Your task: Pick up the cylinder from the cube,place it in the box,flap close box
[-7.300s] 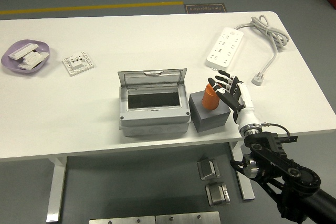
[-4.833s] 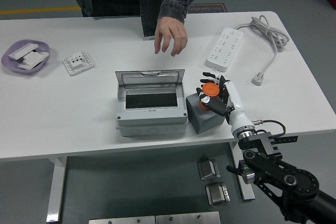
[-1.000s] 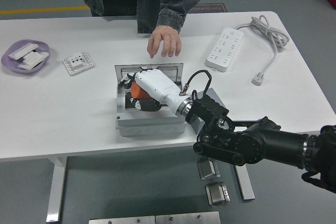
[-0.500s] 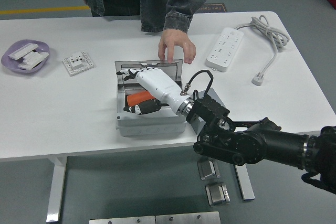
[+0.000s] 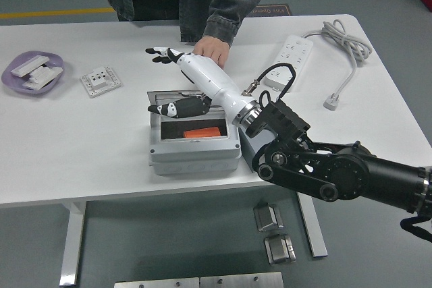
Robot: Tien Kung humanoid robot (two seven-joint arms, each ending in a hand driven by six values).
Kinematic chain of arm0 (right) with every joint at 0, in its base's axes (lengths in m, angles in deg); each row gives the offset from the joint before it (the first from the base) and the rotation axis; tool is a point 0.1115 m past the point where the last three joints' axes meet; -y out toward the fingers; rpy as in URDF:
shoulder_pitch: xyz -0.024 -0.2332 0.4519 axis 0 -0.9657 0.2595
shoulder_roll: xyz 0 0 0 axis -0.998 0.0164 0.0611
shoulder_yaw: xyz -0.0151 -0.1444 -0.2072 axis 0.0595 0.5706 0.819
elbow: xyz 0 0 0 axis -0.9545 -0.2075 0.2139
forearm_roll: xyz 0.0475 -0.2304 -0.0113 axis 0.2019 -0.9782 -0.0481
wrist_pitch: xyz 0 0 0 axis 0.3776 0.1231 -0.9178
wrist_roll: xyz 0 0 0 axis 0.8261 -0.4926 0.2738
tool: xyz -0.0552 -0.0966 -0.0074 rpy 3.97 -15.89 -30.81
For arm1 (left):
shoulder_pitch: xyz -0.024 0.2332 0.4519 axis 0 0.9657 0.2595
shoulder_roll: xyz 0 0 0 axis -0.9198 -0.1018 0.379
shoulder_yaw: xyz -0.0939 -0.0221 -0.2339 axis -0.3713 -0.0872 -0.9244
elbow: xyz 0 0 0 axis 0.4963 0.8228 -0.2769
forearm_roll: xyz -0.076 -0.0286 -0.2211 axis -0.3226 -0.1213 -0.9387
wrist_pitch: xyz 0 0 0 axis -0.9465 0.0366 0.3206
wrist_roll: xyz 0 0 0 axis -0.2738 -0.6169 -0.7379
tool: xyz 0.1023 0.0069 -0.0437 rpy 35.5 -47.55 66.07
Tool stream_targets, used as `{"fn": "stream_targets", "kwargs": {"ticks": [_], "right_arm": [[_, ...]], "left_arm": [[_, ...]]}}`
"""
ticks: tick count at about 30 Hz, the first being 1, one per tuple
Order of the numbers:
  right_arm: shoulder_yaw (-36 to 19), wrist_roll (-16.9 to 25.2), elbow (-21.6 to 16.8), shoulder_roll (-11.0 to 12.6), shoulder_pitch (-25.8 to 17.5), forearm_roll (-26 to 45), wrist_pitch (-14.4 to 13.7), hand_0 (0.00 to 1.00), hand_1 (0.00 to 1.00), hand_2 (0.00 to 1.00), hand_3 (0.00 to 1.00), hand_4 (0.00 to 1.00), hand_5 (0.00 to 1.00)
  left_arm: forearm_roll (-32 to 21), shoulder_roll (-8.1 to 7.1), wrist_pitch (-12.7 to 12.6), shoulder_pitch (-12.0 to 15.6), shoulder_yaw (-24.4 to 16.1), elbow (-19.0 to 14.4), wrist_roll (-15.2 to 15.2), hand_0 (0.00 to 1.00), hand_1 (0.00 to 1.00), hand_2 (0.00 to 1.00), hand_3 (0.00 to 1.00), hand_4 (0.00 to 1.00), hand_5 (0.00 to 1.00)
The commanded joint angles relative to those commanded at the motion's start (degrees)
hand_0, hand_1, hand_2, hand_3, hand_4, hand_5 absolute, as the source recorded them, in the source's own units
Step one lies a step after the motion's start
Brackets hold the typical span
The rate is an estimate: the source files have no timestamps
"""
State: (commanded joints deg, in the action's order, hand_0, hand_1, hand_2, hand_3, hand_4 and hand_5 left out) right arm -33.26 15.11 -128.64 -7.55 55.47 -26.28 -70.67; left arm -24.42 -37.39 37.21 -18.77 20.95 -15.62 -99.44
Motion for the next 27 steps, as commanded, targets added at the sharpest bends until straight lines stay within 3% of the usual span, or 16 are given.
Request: {"fn": "stream_targets", "kwargs": {"ticks": [11,18,27], "right_arm": [[1.8,1.1,7.6,-0.2,1.1,4.8,0.0,0.785,0.765,0.774,0.87,0.95,0.31],[3.3,0.3,5.7,0.6,-0.9,3.5,0.0,0.783,0.764,0.771,0.86,0.941,0.304],[6.0,-1.5,1.5,3.7,-4.0,1.1,0.5,0.784,0.762,0.77,0.853,0.935,0.306]], "left_arm": [[-0.3,-0.17,0.0,-0.1,0.5,0.1,0.0,0.694,0.675,0.606,0.601,0.583,0.186],[0.0,-0.03,0.0,-0.1,0.2,0.1,0.0,0.694,0.675,0.604,0.601,0.582,0.185],[0.2,-0.06,0.0,-0.1,-0.1,0.1,0.0,0.694,0.675,0.604,0.601,0.582,0.184]]}}
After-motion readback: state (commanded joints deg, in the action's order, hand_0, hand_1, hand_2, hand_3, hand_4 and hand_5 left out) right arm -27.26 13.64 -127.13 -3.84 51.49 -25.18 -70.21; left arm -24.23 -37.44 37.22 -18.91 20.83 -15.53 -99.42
